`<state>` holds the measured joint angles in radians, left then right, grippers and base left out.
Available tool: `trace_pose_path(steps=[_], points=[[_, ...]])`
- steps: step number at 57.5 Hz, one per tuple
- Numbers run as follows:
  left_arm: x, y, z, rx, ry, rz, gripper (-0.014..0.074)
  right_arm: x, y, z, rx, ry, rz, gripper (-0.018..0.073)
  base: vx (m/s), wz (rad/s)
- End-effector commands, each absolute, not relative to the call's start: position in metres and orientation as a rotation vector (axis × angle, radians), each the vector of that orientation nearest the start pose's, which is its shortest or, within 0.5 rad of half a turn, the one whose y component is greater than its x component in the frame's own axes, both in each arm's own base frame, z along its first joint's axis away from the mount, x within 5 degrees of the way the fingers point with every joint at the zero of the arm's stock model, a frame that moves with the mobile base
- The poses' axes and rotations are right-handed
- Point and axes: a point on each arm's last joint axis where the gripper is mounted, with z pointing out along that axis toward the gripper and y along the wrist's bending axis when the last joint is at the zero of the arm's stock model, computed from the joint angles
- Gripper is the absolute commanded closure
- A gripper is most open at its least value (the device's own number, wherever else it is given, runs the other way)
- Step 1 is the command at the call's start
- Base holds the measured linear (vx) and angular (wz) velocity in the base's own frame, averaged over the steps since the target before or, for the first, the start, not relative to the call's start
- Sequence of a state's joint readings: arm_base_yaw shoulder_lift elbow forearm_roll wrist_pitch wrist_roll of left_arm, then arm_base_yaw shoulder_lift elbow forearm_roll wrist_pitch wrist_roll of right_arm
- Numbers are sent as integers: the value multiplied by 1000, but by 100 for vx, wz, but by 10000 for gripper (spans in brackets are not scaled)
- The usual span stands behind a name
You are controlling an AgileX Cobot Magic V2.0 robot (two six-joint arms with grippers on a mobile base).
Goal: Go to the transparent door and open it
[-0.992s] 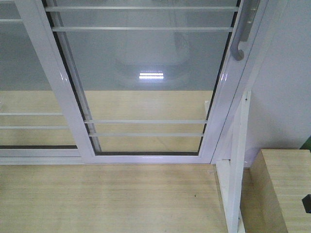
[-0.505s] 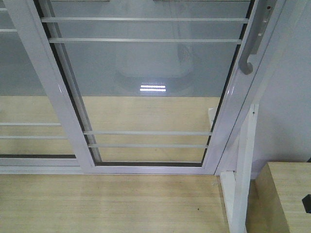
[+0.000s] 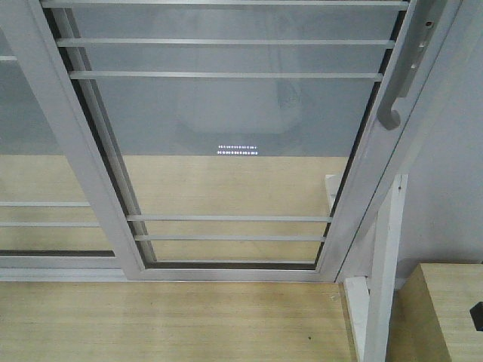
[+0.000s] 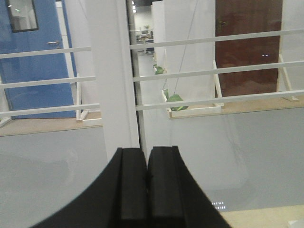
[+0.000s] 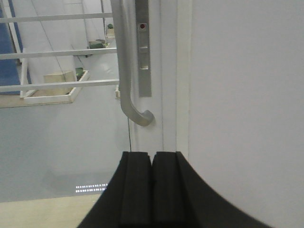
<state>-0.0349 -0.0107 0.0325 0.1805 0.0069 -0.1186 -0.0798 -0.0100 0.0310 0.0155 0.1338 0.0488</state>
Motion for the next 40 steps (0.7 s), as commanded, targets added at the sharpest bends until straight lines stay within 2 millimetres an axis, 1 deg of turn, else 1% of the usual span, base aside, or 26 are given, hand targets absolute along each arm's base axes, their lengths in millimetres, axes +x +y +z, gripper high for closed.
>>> trace_pose_path(steps=[1,6,40], points=[[56,-3,207,80,1438,5,603,56,-5,199,104,1542,-21,566,0,-7],[57,-3,205,81,1462,5,603,56,-5,198,106,1545,-23,566,0,-1],[57,-3,205,80,1464,5,603,56,-5,198,104,1545,-21,566,0,0]])
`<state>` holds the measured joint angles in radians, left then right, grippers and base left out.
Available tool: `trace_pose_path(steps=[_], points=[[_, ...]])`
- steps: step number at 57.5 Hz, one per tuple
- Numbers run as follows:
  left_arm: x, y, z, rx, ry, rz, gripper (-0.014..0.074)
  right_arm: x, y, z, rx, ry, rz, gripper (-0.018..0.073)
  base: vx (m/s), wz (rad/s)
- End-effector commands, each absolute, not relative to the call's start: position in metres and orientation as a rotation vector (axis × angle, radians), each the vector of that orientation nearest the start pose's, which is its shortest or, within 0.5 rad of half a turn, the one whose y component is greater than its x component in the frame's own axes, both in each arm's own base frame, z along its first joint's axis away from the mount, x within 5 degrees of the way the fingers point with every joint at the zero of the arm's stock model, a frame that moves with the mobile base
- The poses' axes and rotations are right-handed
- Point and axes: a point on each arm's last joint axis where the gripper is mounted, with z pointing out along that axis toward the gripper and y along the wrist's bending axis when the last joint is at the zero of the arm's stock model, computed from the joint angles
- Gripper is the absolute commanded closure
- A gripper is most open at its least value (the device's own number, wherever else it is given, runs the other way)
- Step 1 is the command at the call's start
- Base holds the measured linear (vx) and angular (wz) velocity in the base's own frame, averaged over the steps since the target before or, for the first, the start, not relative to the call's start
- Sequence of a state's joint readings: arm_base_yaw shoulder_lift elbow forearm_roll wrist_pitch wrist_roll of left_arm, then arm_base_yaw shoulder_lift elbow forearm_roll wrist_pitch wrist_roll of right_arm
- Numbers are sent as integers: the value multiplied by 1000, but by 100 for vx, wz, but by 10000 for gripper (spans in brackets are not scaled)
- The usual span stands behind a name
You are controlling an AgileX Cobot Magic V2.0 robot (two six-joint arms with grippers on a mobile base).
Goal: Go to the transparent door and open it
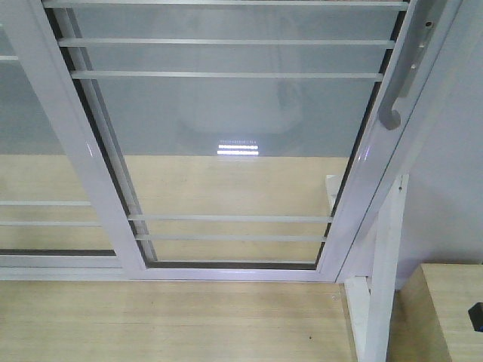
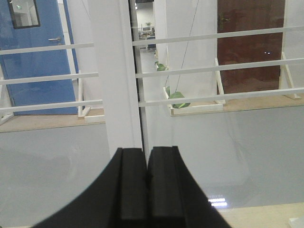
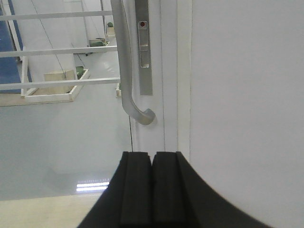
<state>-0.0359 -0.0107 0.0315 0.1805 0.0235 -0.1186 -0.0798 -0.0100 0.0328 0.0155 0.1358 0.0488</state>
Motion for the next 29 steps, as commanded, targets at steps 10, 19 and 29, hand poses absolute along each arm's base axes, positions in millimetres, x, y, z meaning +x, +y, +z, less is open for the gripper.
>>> trace_pose_path(steps=[10,19,29], points=[[57,-3,205,81,1460,5,603,56,-5,198,104,1545,-21,566,0,0],[57,-3,205,81,1460,5,603,56,-5,198,104,1543,-22,566,0,0],[57,-4,207,85,1435,4,603,56,-5,199,101,1538,-24,566,0,0]])
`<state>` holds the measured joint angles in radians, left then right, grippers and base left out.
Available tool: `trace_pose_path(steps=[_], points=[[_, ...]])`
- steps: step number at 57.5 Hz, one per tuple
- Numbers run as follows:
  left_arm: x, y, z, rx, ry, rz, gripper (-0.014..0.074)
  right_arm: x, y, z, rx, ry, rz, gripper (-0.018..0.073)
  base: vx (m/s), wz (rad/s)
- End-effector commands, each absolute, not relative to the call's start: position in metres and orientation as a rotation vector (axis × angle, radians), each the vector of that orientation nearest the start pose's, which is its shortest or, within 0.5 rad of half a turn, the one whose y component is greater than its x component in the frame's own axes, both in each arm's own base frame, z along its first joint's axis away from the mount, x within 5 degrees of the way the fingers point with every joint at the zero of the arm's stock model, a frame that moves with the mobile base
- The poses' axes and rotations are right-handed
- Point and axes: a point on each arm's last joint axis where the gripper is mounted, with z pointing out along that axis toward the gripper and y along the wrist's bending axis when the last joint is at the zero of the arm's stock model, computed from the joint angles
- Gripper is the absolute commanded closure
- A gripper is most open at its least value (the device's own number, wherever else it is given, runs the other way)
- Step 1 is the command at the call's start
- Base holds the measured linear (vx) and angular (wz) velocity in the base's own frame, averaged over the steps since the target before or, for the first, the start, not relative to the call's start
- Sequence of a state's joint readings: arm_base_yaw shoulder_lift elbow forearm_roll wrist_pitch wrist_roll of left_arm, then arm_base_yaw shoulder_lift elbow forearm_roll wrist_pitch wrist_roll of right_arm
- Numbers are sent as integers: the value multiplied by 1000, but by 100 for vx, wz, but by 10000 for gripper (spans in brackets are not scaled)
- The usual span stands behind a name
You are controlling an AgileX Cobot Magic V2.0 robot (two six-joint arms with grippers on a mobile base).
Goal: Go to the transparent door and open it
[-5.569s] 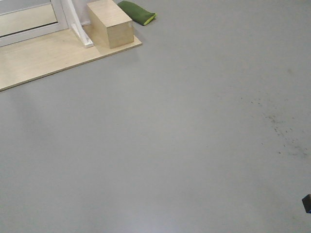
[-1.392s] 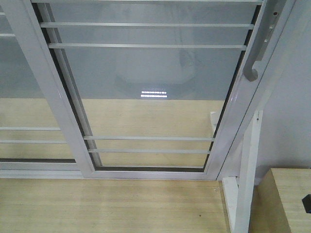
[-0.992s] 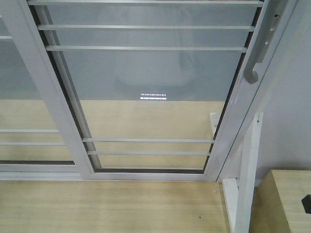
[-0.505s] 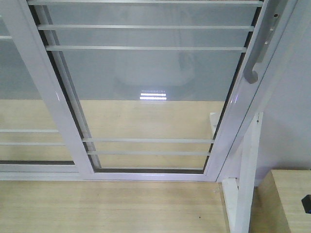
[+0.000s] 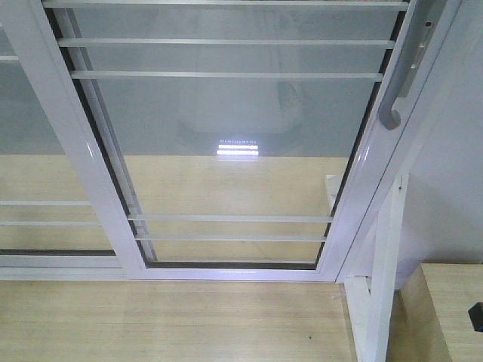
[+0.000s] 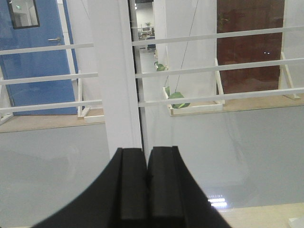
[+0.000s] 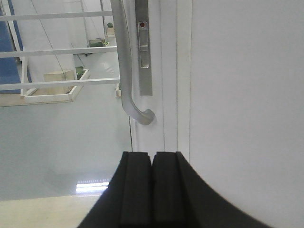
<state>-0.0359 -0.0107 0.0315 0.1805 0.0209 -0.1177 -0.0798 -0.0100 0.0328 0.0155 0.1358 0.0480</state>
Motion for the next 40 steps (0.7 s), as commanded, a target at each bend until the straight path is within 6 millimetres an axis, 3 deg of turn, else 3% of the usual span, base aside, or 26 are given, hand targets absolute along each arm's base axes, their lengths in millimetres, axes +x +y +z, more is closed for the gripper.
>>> trace_pose_path(steps=[1,11,20,30,40], points=[[57,-4,207,84,1434,2,603,56,-5,199,101,1535,-24,566,0,0],[55,-5,215,91,1347,-9,603,56,-5,202,106,1500,-17,566,0,0],[51,-7,229,101,1208,-27,603,54,-4,219,94,1365,-23,566,0,0],[43,-7,264,87,1108,-42,603,44,-4,268,87,1260,-23,566,0,0],[45,-3,311,60,1233,-11,603,49,-4,331,78,1287,-38,566,0,0]])
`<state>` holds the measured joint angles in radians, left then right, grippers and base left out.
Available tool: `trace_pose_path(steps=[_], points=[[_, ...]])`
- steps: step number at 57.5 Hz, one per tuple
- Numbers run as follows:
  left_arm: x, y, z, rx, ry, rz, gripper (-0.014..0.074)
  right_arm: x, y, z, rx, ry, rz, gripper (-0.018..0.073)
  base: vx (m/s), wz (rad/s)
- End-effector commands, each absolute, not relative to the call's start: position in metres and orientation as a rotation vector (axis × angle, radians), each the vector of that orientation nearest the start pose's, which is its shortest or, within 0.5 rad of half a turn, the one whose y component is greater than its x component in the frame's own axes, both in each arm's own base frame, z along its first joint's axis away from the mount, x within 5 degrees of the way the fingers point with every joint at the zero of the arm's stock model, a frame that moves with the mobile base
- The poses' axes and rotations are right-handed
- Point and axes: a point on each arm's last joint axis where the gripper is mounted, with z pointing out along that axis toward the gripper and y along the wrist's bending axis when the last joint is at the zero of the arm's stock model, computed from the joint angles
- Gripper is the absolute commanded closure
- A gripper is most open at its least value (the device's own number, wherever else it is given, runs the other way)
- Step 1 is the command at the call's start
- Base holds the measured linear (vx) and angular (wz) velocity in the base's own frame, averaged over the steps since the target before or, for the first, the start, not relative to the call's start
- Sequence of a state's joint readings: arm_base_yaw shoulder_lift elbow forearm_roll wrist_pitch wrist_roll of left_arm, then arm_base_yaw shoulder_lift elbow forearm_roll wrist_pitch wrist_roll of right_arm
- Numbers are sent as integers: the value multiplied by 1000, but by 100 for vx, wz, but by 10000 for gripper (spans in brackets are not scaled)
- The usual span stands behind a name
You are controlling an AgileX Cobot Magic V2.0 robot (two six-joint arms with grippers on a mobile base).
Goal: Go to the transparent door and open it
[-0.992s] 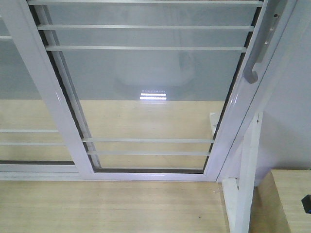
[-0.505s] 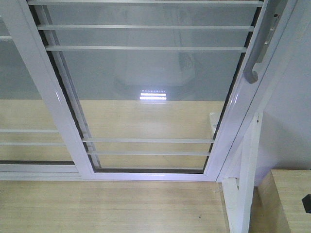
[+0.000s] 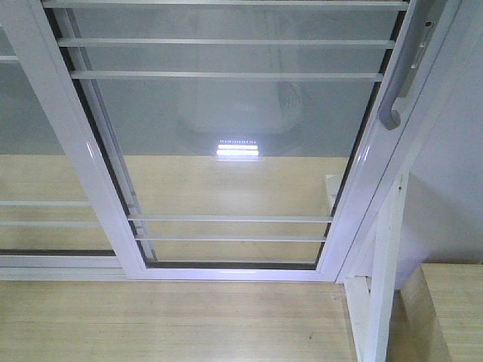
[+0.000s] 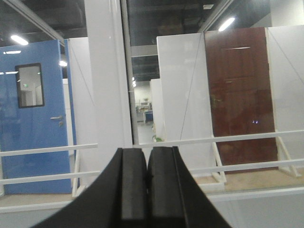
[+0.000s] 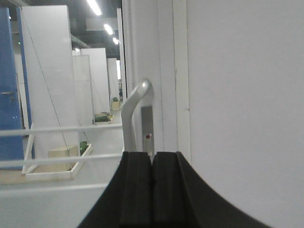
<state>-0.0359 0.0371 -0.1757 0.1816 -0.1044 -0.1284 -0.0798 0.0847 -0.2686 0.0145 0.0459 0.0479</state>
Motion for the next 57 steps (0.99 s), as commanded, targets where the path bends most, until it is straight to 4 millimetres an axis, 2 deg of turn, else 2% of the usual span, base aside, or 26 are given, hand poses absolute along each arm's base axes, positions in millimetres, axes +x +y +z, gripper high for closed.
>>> trace_pose_path(steps=[1,8,13,20,26,31,38,46,57], points=[[47,-3,317,58,1248,-9,603,52,-4,338,71,1296,-47,566,0,0],[65,-4,347,64,1275,-5,603,80,-7,372,52,1352,-77,566,0,0],[90,-6,354,75,1319,-8,603,109,-9,378,49,1424,-82,566,0,0],[128,-8,340,88,1434,-18,603,153,-12,366,60,1510,-64,566,0,0],[154,-10,327,92,1515,-30,601,182,-15,348,93,1594,-35,564,0,0],[167,-11,320,86,1535,-48,596,200,-17,334,130,1652,-10,559,0,0],[178,-13,317,94,1511,-62,566,214,-18,320,172,1716,15,538,0,0],[185,-13,313,97,1529,-65,482,220,-19,315,192,1737,26,479,0,0],[186,-13,310,96,1546,-64,300,222,-19,318,144,1701,-8,284,0,0]])
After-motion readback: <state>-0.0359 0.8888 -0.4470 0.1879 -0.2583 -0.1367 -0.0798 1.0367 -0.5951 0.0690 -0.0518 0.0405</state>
